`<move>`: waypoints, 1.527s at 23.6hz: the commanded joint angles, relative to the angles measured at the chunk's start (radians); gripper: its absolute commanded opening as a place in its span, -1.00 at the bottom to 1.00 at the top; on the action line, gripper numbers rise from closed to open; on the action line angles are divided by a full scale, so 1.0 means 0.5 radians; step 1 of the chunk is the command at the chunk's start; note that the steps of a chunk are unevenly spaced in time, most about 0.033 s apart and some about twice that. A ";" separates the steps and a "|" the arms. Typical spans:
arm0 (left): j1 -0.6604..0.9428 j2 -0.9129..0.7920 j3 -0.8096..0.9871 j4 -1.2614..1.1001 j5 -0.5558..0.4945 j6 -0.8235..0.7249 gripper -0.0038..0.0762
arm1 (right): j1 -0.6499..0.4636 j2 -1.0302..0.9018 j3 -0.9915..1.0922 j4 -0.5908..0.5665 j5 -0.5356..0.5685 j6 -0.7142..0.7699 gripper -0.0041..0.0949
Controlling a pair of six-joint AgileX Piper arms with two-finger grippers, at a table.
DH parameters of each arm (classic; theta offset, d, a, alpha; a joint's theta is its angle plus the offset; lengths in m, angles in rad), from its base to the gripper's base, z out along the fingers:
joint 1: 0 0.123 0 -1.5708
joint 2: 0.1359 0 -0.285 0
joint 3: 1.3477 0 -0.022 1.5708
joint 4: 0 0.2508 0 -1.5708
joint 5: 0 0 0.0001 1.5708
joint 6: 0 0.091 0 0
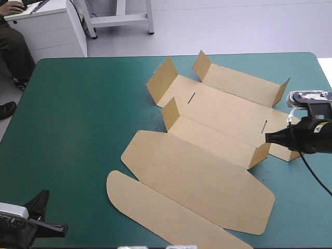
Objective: Fold the box
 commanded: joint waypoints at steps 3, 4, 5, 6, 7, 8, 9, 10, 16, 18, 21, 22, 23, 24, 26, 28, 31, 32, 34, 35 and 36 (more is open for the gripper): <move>-0.003 -0.023 -0.062 0.015 -0.135 -0.016 -0.93 | 0.001 0.167 -0.090 -0.121 0.035 0.409 0.06; -0.003 -0.023 -0.062 0.015 -0.135 -0.019 -0.93 | 0.001 0.223 -0.090 -0.112 0.035 0.508 0.13; -0.003 -0.023 -0.062 0.015 -0.135 -0.019 -0.93 | 0.001 0.285 -0.090 -0.063 0.035 0.569 0.14; -0.003 -0.023 -0.062 0.015 -0.136 -0.019 -0.93 | 0.001 0.361 -0.090 0.033 0.035 0.593 0.14; -0.003 -0.023 -0.062 0.015 -0.136 -0.019 -0.93 | 0.001 0.418 -0.090 0.103 0.035 0.593 0.14; -0.003 -0.023 -0.062 0.015 -0.136 -0.019 -0.93 | 0.001 0.502 -0.090 0.172 0.035 0.593 0.14; -0.003 -0.023 -0.062 0.015 -0.136 -0.019 -0.93 | 0.001 0.531 -0.090 0.172 0.035 0.605 0.14; -0.003 -0.023 -0.062 0.015 -0.136 -0.019 -0.93 | 0.001 0.578 -0.086 0.172 0.035 0.647 0.14; -0.003 -0.023 -0.062 0.015 -0.136 -0.012 -0.93 | 0.001 0.660 0.027 0.135 0.035 0.783 0.14; -0.003 -0.023 -0.062 0.015 -0.136 -0.012 -0.93 | 0.001 0.680 0.124 0.119 0.035 0.787 0.14; -0.003 -0.023 -0.062 0.015 -0.136 -0.012 -0.93 | 0.001 0.715 0.157 0.119 0.003 0.787 0.14; -0.003 -0.023 -0.062 0.015 -0.136 -0.012 -0.93 | 0.001 0.724 0.157 0.129 -0.026 0.787 0.13; -0.003 -0.023 -0.062 0.015 -0.136 -0.012 -0.93 | 0.001 0.728 0.157 0.135 -0.059 0.787 0.12; -0.003 -0.023 -0.062 0.015 -0.136 -0.012 -0.93 | 0.001 0.737 0.157 0.135 -0.131 0.787 0.11; -0.003 -0.023 -0.062 0.015 -0.136 -0.012 -0.93 | 0.001 0.762 0.153 0.135 -0.165 0.800 0.11; -0.003 -0.023 -0.062 0.012 -0.136 -0.012 -0.93 | 0.001 0.803 0.153 0.154 -0.169 0.831 0.11; -0.003 -0.023 -0.062 0.012 -0.136 -0.012 -0.93 | 0.001 0.874 0.153 0.181 -0.177 0.831 0.11; -0.003 -0.023 -0.062 0.012 -0.136 -0.012 -0.93 | 0.001 0.897 0.153 0.189 -0.177 0.831 0.10; -0.003 -0.023 -0.062 0.012 -0.136 -0.012 -0.93 | 0.001 0.948 0.153 0.194 -0.177 0.831 0.01; -0.003 -0.023 -0.062 0.012 -0.136 -0.012 -0.93 | 0.001 0.959 0.153 0.194 -0.177 0.831 -0.06; -0.003 -0.023 -0.062 0.012 -0.136 -0.012 -0.93 | 0.001 0.968 0.153 0.194 -0.177 0.831 -0.32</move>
